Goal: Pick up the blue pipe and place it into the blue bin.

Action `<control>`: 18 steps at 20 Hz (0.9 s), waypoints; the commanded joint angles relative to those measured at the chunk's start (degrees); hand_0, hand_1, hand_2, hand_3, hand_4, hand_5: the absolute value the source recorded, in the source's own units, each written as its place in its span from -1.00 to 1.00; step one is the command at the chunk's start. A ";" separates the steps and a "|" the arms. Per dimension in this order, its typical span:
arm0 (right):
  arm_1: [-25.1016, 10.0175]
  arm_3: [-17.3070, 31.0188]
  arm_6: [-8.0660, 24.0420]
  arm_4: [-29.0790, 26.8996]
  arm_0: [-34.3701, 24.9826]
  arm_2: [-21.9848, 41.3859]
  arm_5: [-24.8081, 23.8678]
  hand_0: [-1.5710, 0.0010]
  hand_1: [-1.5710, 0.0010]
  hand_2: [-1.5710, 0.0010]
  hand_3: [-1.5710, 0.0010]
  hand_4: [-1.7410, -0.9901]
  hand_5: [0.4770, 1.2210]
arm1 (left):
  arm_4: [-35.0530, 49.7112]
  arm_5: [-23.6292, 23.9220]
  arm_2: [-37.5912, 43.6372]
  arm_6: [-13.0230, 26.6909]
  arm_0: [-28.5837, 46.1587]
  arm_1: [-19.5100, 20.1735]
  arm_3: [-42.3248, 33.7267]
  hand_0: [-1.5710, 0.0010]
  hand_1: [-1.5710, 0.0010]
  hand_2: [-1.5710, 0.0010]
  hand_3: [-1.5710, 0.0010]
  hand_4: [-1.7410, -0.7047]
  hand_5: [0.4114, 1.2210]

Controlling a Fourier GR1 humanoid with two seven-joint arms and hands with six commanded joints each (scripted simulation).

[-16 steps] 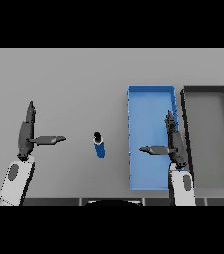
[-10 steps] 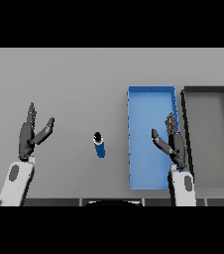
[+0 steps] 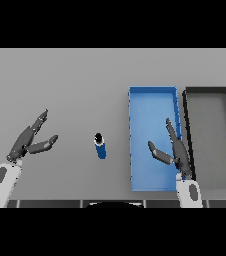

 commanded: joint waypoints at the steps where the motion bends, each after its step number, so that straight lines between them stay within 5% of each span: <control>1: 0.16 -0.04 0.12 0.14 -0.19 0.25 0.00 1.00 1.00 1.00 1.00 0.48 -0.68 | 0.00 -1.37 -0.81 -0.95 0.46 0.43 -1.33 1.00 1.00 1.00 1.00 0.26 -0.54; 8: -0.04 0.14 -1.37 0.14 -0.51 0.61 0.74 1.00 1.00 1.00 1.00 0.42 -0.64 | -1.48 -7.45 -8.98 1.45 2.37 -1.30 -7.63 1.00 1.00 1.00 1.00 0.12 -0.79; 18: 1.11 -1.86 -0.02 1.11 1.54 1.57 -0.19 1.00 1.00 1.00 1.00 0.36 -0.61 | -9.23 -4.36 -15.67 2.86 -0.51 -11.60 -2.64 1.00 1.00 1.00 1.00 0.03 -0.86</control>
